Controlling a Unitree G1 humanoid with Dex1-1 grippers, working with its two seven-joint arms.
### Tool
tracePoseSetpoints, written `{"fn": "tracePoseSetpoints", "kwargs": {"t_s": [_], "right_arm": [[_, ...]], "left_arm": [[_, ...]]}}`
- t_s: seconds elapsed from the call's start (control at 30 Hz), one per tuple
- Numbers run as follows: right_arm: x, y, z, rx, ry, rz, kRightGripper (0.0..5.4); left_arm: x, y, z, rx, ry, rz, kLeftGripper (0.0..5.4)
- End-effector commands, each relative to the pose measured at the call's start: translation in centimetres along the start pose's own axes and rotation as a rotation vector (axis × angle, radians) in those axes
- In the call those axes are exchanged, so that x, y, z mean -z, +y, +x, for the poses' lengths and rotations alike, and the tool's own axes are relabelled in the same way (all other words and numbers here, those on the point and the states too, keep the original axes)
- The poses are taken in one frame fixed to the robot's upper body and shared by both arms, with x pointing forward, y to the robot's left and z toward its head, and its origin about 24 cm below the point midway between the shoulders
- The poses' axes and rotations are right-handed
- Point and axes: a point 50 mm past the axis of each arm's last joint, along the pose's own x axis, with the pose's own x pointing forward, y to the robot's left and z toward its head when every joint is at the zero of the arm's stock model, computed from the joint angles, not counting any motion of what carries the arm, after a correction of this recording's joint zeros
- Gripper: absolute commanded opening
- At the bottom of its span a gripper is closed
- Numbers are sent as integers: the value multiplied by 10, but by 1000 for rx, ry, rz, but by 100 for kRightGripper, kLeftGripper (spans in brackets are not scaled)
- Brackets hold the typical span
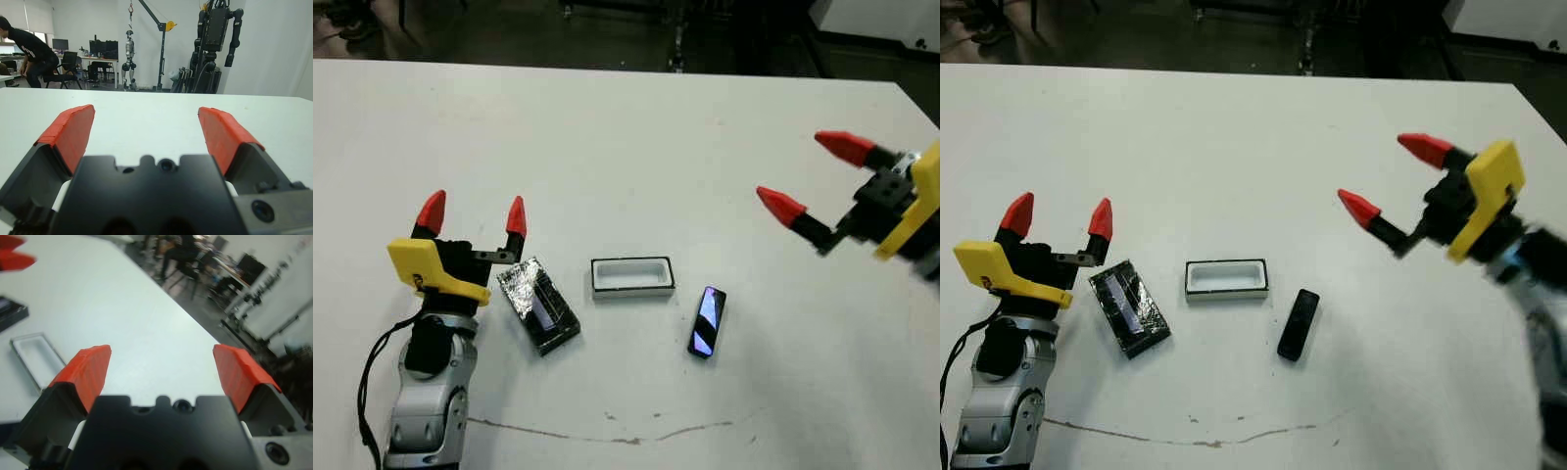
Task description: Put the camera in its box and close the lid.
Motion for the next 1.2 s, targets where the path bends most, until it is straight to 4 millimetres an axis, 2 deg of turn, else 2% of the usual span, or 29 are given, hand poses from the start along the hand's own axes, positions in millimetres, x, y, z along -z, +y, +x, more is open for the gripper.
{"fn": "tracePoseSetpoints", "kwargs": {"t_s": [0.03, 0.23, 0.53, 0.77, 1.1, 1.2], "right_arm": [[-2, 1, 5, -141, 83, -145, 540], [-15, 3, 13, -406, 297, -361, 540], [-36, 8, 29, -660, 411, -528, 540], [-37, 19, 39, -799, 490, -656, 540], [-36, 35, 54, -975, 501, -722, 540], [-31, 40, 58, -1011, 495, -705, 509]], "left_arm": [[2, 3, -1, -5, 23, 18, 539], [1, 2, -1, -9, 20, 17, 539], [1, 2, -2, -13, 31, 16, 539], [2, 2, -3, -16, 34, 24, 539], [3, -1, -4, -23, 44, 19, 539], [3, -1, -4, -26, 47, 25, 540]]}}
